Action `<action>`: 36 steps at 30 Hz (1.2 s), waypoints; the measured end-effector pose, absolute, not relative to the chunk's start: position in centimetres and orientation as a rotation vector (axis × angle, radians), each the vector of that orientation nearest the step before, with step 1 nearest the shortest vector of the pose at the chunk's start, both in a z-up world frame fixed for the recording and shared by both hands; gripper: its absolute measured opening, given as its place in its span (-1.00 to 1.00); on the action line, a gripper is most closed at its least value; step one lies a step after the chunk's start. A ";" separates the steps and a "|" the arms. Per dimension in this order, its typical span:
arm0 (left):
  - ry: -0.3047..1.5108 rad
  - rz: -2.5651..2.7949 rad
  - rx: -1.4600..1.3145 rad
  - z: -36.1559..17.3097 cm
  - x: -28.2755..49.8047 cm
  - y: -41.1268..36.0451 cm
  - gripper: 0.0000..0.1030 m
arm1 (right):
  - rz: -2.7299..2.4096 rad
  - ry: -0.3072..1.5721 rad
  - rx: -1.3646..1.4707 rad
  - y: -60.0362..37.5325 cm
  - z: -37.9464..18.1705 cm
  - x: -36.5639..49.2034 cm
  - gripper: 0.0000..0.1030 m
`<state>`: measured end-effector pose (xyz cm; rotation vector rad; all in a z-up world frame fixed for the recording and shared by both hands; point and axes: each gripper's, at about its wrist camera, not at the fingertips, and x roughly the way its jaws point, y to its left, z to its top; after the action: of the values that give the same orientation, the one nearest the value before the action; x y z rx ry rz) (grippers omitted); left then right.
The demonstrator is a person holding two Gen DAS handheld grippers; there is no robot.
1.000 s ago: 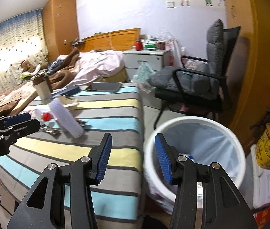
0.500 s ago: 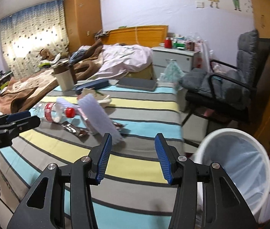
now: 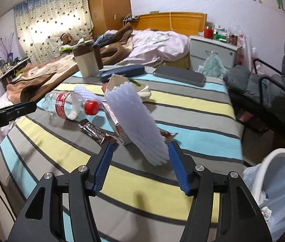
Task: Collect trash
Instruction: 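Grasp the white foam sleeve with the right gripper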
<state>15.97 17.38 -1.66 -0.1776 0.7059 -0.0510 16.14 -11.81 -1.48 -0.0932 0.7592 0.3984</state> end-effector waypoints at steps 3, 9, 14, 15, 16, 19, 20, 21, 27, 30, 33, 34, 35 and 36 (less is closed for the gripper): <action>0.707 -0.038 -0.201 -2.1 16.9 19.0 0.54 | 0.406 0.771 -0.132 -11.3 -1.8 16.7 0.16; 0.727 -0.050 -0.211 -2.9 19.1 20.6 0.61 | 0.400 0.798 -0.172 -10.9 -2.2 17.3 0.16; 0.753 -0.105 -0.239 -3.7 20.2 20.6 0.61 | 0.441 0.808 -0.138 -11.3 -2.0 17.3 0.06; 0.751 -0.117 -0.235 -3.7 20.1 20.4 0.61 | 0.445 0.811 -0.135 -11.3 -2.0 17.3 -0.02; 0.752 -0.137 -0.232 -3.7 20.1 20.2 0.61 | 0.442 0.810 -0.133 -11.3 -1.9 17.2 -0.11; 0.772 -0.169 -0.221 -3.9 20.1 19.3 0.61 | 0.453 0.811 -0.125 -11.4 -1.9 17.1 -0.29; 0.778 -0.175 -0.215 -4.0 19.9 19.0 0.61 | 0.455 0.809 -0.126 -11.3 -1.9 16.9 -0.31; 0.785 -0.178 -0.214 -4.1 19.9 18.7 0.61 | 0.458 0.805 -0.124 -11.4 -1.9 16.8 -0.34; 0.792 -0.265 -0.197 -4.0 17.8 16.0 0.61 | 0.471 0.789 -0.068 -12.1 -1.3 16.4 -0.42; 0.794 -0.310 -0.189 -3.7 16.7 14.4 0.61 | 0.459 0.790 -0.053 -12.3 -1.1 16.3 -0.43; 0.781 -0.353 -0.151 -3.1 15.5 12.6 0.61 | 0.463 0.793 -0.027 -12.5 -1.2 16.4 -0.43; 0.780 -0.368 -0.141 -2.9 15.2 12.1 0.61 | 0.459 0.792 -0.025 -12.5 -1.2 16.3 -0.43; 0.777 -0.382 -0.133 -2.6 14.9 11.7 0.61 | 0.456 0.788 -0.024 -12.6 -1.2 16.3 -0.43; 0.769 -0.395 -0.125 -2.3 14.7 11.5 0.61 | 0.455 0.787 -0.021 -12.7 -1.2 16.3 -0.43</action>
<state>14.70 11.45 -2.28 -0.1247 0.7694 -0.3951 16.27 -12.71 -1.20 -0.0213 0.7872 0.4551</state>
